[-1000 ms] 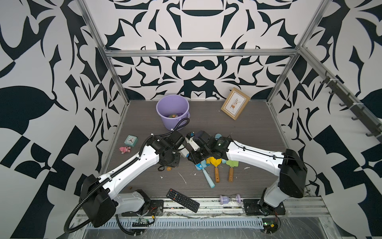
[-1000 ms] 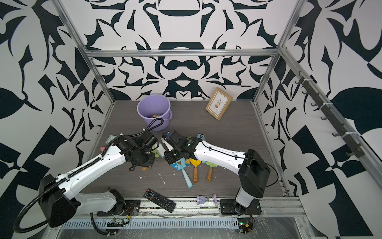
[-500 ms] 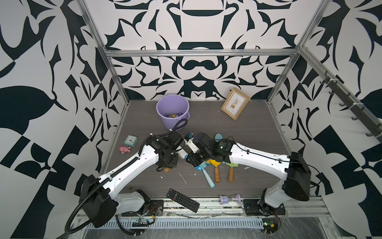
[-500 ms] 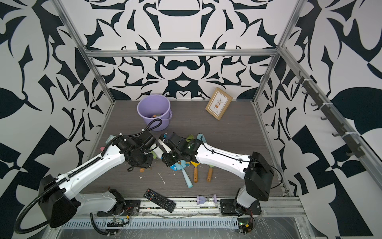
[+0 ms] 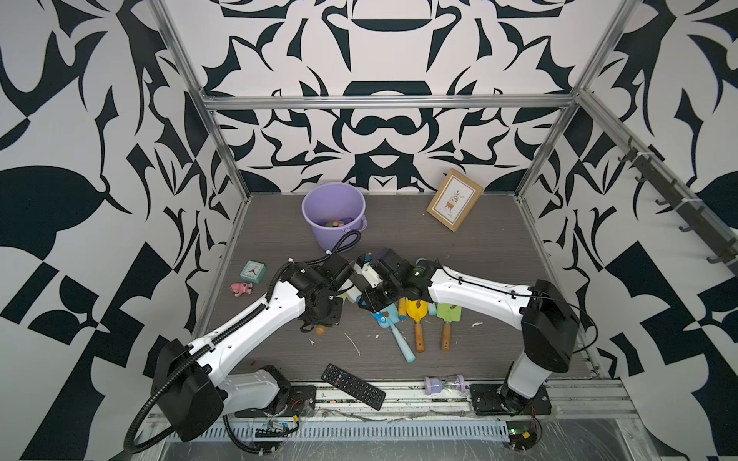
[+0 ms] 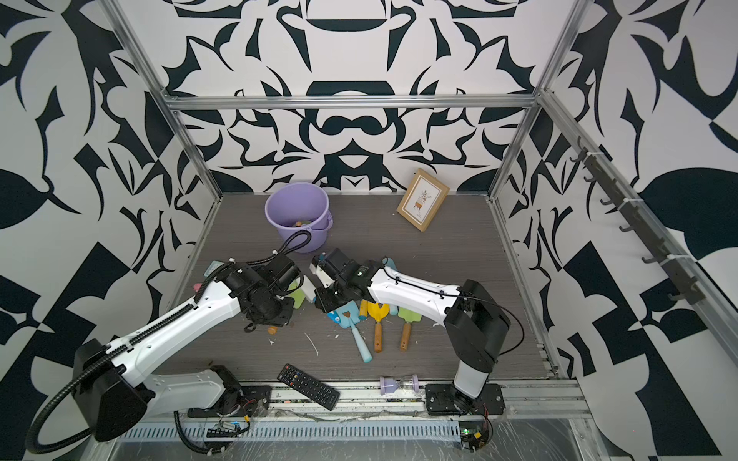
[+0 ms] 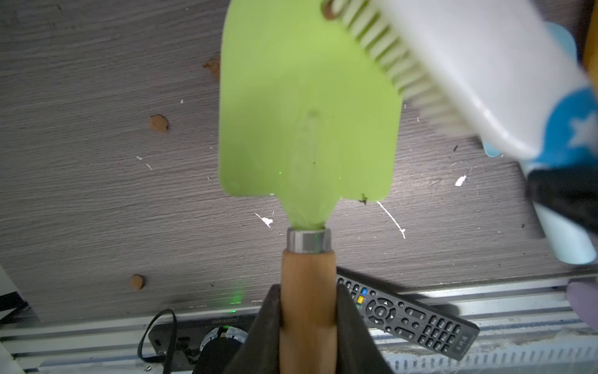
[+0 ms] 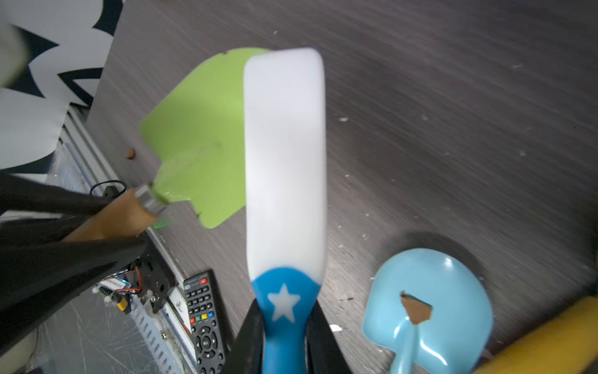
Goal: Brush the soil off the hand trowel and place it into the bucket
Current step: Brush off the soil from the hand trowel.
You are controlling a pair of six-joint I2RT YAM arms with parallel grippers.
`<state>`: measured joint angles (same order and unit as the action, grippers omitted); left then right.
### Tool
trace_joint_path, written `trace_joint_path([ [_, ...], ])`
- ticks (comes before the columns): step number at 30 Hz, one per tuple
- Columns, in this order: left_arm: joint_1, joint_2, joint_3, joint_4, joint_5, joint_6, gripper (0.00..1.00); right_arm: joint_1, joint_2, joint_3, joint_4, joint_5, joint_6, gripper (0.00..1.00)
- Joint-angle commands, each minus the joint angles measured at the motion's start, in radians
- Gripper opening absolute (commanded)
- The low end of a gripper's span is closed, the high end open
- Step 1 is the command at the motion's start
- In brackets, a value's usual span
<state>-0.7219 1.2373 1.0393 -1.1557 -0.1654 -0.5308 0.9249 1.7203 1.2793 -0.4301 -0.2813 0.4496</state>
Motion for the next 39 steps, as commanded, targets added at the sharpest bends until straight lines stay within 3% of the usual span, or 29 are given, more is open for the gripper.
trace_joint_path([
  [1, 0.001, -0.030, -0.019, -0.027, -0.007, -0.020, 0.00, -0.015, -0.026, 0.053, -0.035, 0.027, -0.015, 0.00],
  [7, 0.001, -0.029, -0.017, -0.026, 0.011, -0.046, 0.00, -0.010, -0.088, 0.045, -0.051, 0.050, -0.025, 0.00],
  [11, 0.004, -0.049, -0.034, 0.029, 0.091, -0.068, 0.00, -0.009, -0.121, 0.001, -0.039, 0.059, -0.020, 0.00],
  [16, 0.006, -0.058, -0.041, 0.010, 0.076, -0.077, 0.00, -0.011, -0.133, -0.067, -0.017, 0.056, -0.009, 0.00],
  [21, 0.030, -0.194, -0.132, 0.153, 0.216, -0.083, 0.00, -0.047, -0.212, -0.112, -0.007, 0.043, 0.003, 0.00],
  [26, 0.344, -0.366, -0.314, 0.534, 0.781, -0.242, 0.00, -0.138, -0.302, -0.198, 0.079, -0.075, 0.053, 0.00],
  [29, 0.482, -0.438, -0.460, 0.844, 1.001, -0.432, 0.00, -0.156, -0.345, -0.243, 0.157, -0.146, 0.091, 0.00],
  [31, 0.543, -0.462, -0.562, 1.079, 1.086, -0.602, 0.00, -0.160, -0.377, -0.271, 0.216, -0.179, 0.125, 0.00],
  [35, 0.600, -0.424, -0.787, 1.791, 1.141, -1.047, 0.00, -0.174, -0.424, -0.320, 0.354, -0.239, 0.204, 0.00],
  [39, 0.607, -0.319, -0.849, 2.104, 1.154, -1.192, 0.00, -0.200, -0.441, -0.370, 0.532, -0.296, 0.320, 0.00],
])
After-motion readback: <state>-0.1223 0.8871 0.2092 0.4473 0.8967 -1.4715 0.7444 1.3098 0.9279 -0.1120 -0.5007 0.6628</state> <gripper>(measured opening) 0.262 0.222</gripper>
